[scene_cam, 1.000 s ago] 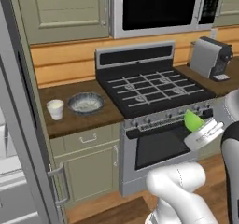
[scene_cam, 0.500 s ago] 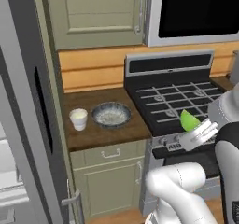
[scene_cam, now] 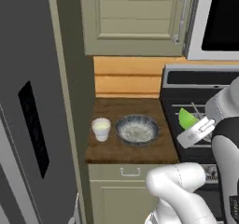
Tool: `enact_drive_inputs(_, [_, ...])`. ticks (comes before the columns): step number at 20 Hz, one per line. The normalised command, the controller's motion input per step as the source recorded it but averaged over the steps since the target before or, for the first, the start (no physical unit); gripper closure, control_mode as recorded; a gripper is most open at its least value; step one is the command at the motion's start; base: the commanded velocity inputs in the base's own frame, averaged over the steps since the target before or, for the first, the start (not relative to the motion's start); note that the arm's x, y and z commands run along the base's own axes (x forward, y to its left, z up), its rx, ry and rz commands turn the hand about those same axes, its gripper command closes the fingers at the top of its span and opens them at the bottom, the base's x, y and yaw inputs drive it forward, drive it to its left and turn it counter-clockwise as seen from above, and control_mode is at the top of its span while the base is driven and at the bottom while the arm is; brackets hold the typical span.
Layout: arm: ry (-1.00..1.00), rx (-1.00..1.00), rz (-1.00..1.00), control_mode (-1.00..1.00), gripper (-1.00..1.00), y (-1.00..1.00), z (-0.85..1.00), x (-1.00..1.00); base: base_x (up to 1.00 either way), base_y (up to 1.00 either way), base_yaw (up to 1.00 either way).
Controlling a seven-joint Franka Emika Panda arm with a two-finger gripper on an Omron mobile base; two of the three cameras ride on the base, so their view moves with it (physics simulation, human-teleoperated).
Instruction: Grab a lemon wedge from the fridge and one ice cube from the ice bowl, and put them in the glass of lemonade.
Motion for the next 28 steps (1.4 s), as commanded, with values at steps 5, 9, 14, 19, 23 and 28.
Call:
enact_drive_inputs(5, [0.0,0.0,0.0,1.0,1.0,0.0,0.0,0.0,-0.48,-0.72,0.25])
enact_drive_inputs(9, [0.0,0.0,0.0,1.0,1.0,0.0,0.0,0.0,-0.43,-0.73,0.17])
enact_drive_inputs(14, [0.0,0.0,0.0,1.0,1.0,0.0,0.0,0.0,0.0,-0.11,0.05])
enact_drive_inputs(19, [0.0,0.0,0.0,1.0,1.0,0.0,0.0,0.0,0.0,0.67,0.05])
enact_drive_inputs(23, [0.0,0.0,0.0,1.0,1.0,0.0,0.0,0.0,0.02,1.0,0.0])
enact_drive_inputs(28, [0.0,0.0,0.0,1.0,1.0,0.0,0.0,0.0,0.15,0.33,0.04])
